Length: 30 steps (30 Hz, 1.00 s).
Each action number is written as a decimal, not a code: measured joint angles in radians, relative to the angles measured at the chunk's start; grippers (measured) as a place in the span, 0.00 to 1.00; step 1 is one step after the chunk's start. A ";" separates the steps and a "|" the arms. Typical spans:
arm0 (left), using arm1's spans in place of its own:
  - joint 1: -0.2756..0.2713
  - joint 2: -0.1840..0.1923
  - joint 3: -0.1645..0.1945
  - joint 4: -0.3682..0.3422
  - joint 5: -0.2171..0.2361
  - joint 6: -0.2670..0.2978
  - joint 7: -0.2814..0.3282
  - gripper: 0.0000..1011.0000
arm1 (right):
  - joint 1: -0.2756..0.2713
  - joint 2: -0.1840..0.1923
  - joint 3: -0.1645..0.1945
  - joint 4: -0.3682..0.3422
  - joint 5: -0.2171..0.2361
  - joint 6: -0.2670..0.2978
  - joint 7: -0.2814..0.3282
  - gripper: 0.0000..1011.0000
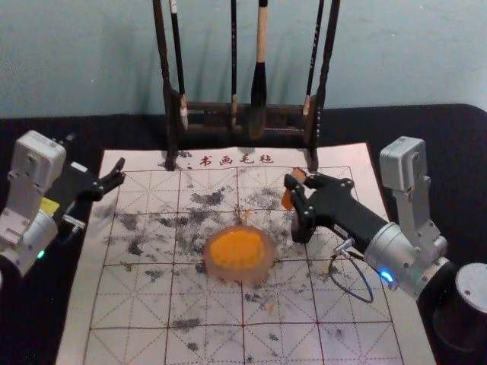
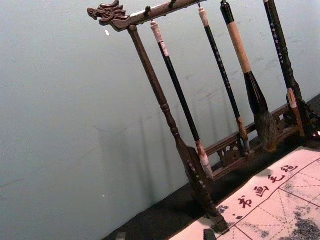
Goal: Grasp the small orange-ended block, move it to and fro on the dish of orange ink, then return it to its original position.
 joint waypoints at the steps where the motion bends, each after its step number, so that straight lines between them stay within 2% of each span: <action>1: 0.000 0.000 0.000 0.000 0.000 0.000 0.000 0.99 | 0.010 0.002 -0.007 0.015 0.013 -0.003 0.022 0.13; 6: 0.000 0.000 0.000 0.000 0.000 0.000 0.000 0.99 | 0.055 0.010 -0.045 0.084 0.052 -0.039 0.109 0.13; 7: 0.000 0.000 0.000 0.000 0.000 0.000 0.000 0.99 | 0.055 0.010 -0.045 0.084 0.052 -0.039 0.109 0.13; 10: 0.000 0.000 0.000 0.000 0.000 0.000 0.000 0.99 | 0.083 0.017 -0.077 0.125 0.061 -0.069 0.160 0.13; 14: 0.000 0.000 0.000 0.000 0.000 0.000 0.000 0.99 | 0.106 0.020 -0.103 0.160 0.065 -0.093 0.195 0.13; 20: 0.000 0.000 0.000 0.000 0.000 0.000 0.000 0.99 | 0.130 0.020 -0.134 0.198 0.070 -0.109 0.215 0.13; 30: 0.000 0.000 0.000 0.000 0.000 0.000 0.000 0.99 | 0.156 0.012 -0.172 0.249 0.065 -0.133 0.206 0.13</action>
